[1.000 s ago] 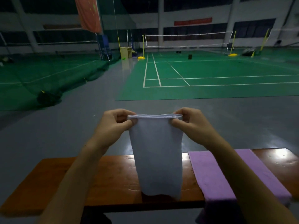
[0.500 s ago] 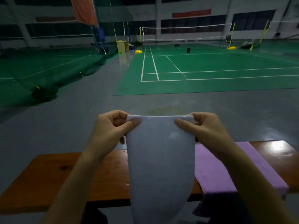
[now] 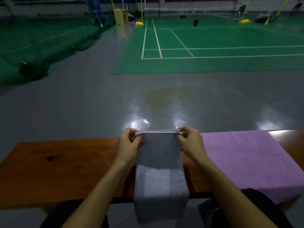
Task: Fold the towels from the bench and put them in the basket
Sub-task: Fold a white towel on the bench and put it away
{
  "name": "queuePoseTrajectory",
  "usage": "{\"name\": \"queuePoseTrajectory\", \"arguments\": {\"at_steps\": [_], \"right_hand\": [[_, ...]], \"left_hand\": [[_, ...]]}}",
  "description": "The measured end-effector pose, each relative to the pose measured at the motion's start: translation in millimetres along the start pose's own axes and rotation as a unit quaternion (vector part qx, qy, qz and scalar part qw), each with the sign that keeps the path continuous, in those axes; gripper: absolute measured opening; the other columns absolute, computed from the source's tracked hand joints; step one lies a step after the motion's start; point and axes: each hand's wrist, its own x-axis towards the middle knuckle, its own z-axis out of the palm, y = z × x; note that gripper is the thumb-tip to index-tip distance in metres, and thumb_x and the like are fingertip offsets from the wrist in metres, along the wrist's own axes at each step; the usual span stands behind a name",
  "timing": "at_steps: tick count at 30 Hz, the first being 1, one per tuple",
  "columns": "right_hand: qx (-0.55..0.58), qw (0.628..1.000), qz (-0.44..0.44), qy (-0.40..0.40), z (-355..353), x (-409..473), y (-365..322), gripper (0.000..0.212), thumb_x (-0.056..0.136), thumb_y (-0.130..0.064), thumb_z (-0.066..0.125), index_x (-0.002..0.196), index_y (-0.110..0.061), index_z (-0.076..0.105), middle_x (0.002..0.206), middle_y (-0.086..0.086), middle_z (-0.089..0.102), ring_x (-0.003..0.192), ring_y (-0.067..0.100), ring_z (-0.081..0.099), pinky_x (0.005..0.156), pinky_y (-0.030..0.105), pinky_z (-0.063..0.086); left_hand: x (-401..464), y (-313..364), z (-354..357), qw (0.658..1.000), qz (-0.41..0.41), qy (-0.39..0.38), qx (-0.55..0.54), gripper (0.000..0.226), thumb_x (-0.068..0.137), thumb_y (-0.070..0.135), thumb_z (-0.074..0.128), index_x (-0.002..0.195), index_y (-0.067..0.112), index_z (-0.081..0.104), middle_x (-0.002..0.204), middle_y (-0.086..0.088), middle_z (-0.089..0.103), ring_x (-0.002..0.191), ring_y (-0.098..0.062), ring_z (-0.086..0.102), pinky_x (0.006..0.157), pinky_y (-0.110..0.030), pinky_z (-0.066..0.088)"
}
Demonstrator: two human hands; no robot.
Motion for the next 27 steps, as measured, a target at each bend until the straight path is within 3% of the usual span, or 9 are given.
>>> {"name": "queuePoseTrajectory", "arguments": {"at_steps": [2, 6, 11, 14, 16, 19, 23, 25, 27], "right_hand": [[0.073, 0.995, 0.058, -0.027, 12.5, 12.6, 9.8, 0.002, 0.091, -0.023, 0.074, 0.093, -0.022, 0.075, 0.09, 0.0, 0.076, 0.089, 0.023, 0.074, 0.069, 0.048, 0.066], [0.04, 0.997, 0.054, -0.044, 30.3, 29.8, 32.9, 0.006, 0.091, -0.025, 0.07, 0.094, -0.027, 0.074, 0.086, -0.007, 0.077, 0.084, 0.016, 0.075, 0.078, 0.048, 0.065], [0.002, 0.998, 0.009, -0.055, 35.5, 33.2, 29.6, 0.016, 0.1, -0.015, 0.064, 0.115, -0.018, 0.07, 0.106, -0.003, 0.073, 0.1, 0.014, 0.069, 0.07, 0.012, 0.048], [0.018, 0.996, -0.007, -0.089, 35.1, 26.6, 30.7, 0.042, 0.1, -0.021, 0.065, 0.142, -0.023, 0.056, 0.135, 0.002, 0.064, 0.12, 0.014, 0.064, 0.097, 0.03, 0.058], [-0.027, 0.995, -0.03, -0.088, 35.5, 17.8, 28.8, 0.054, 0.101, -0.019, 0.064, 0.152, -0.026, 0.045, 0.154, 0.003, 0.049, 0.138, 0.02, 0.052, 0.114, 0.042, 0.048], [-0.089, 0.991, -0.076, -0.061, 27.8, -4.4, 17.7, 0.055, 0.099, -0.012, 0.067, 0.15, -0.021, 0.048, 0.158, 0.003, 0.044, 0.144, 0.02, 0.042, 0.12, 0.032, 0.034], [-0.125, 0.974, -0.119, -0.147, 8.4, -55.7, 17.9, 0.038, 0.1, -0.032, 0.067, 0.135, -0.038, 0.052, 0.138, -0.01, 0.05, 0.119, 0.006, 0.056, 0.099, 0.023, 0.05], [-0.176, 0.949, -0.125, -0.231, 3.2, -79.0, 22.4, 0.055, 0.101, -0.048, 0.061, 0.151, -0.039, 0.039, 0.155, -0.008, 0.039, 0.137, 0.01, 0.047, 0.112, 0.024, 0.042], [-0.271, 0.907, -0.144, -0.289, 2.3, -92.2, 27.5, 0.074, 0.102, -0.058, 0.053, 0.164, -0.034, 0.019, 0.173, -0.002, 0.012, 0.158, 0.017, 0.019, 0.127, 0.034, 0.022]], "left_hand": [[10.6, -10.8, 3.1, 1.0, -0.012, 0.009, 0.008, 0.013, 0.097, 0.006, 0.073, 0.089, 0.008, 0.062, 0.083, -0.006, 0.066, 0.085, -0.017, 0.065, 0.08, -0.041, 0.065], [33.1, -31.7, 3.7, 0.998, -0.028, 0.029, 0.042, 0.015, 0.091, 0.016, 0.079, 0.085, 0.018, 0.066, 0.077, 0.001, 0.07, 0.078, -0.017, 0.066, 0.082, -0.052, 0.063], [42.6, -39.4, 8.4, 0.998, -0.048, 0.034, 0.024, 0.016, 0.088, 0.011, 0.084, 0.099, 0.014, 0.072, 0.097, -0.011, 0.078, 0.097, -0.026, 0.074, 0.088, -0.045, 0.061], [37.5, -29.4, 8.2, 1.0, -0.017, 0.001, 0.009, 0.04, 0.091, 0.005, 0.08, 0.127, 0.017, 0.067, 0.128, 0.005, 0.07, 0.12, -0.001, 0.064, 0.1, -0.025, 0.055], [31.0, -22.7, 4.7, 0.999, 0.008, -0.023, 0.039, 0.045, 0.094, 0.003, 0.075, 0.134, 0.022, 0.063, 0.137, 0.015, 0.061, 0.126, 0.011, 0.051, 0.105, -0.018, 0.048], [11.4, -12.1, 0.2, 0.992, 0.031, -0.055, 0.112, 0.034, 0.097, 0.001, 0.068, 0.123, 0.022, 0.068, 0.13, 0.007, 0.069, 0.124, -0.003, 0.062, 0.103, -0.025, 0.054], [-33.6, -3.9, -10.5, 0.932, 0.084, -0.13, 0.329, 0.026, 0.1, 0.019, 0.068, 0.125, 0.025, 0.069, 0.116, 0.011, 0.071, 0.099, 0.002, 0.067, 0.084, -0.013, 0.057], [-55.9, -5.9, -13.9, 0.895, 0.091, -0.192, 0.392, 0.027, 0.101, 0.03, 0.065, 0.127, 0.034, 0.066, 0.118, 0.013, 0.072, 0.093, 0.001, 0.067, 0.082, -0.012, 0.054], [-70.7, -10.9, -13.0, 0.882, 0.086, -0.222, 0.406, 0.03, 0.102, 0.036, 0.061, 0.132, 0.037, 0.062, 0.13, 0.011, 0.069, 0.101, -0.004, 0.066, 0.087, -0.017, 0.052]]}}
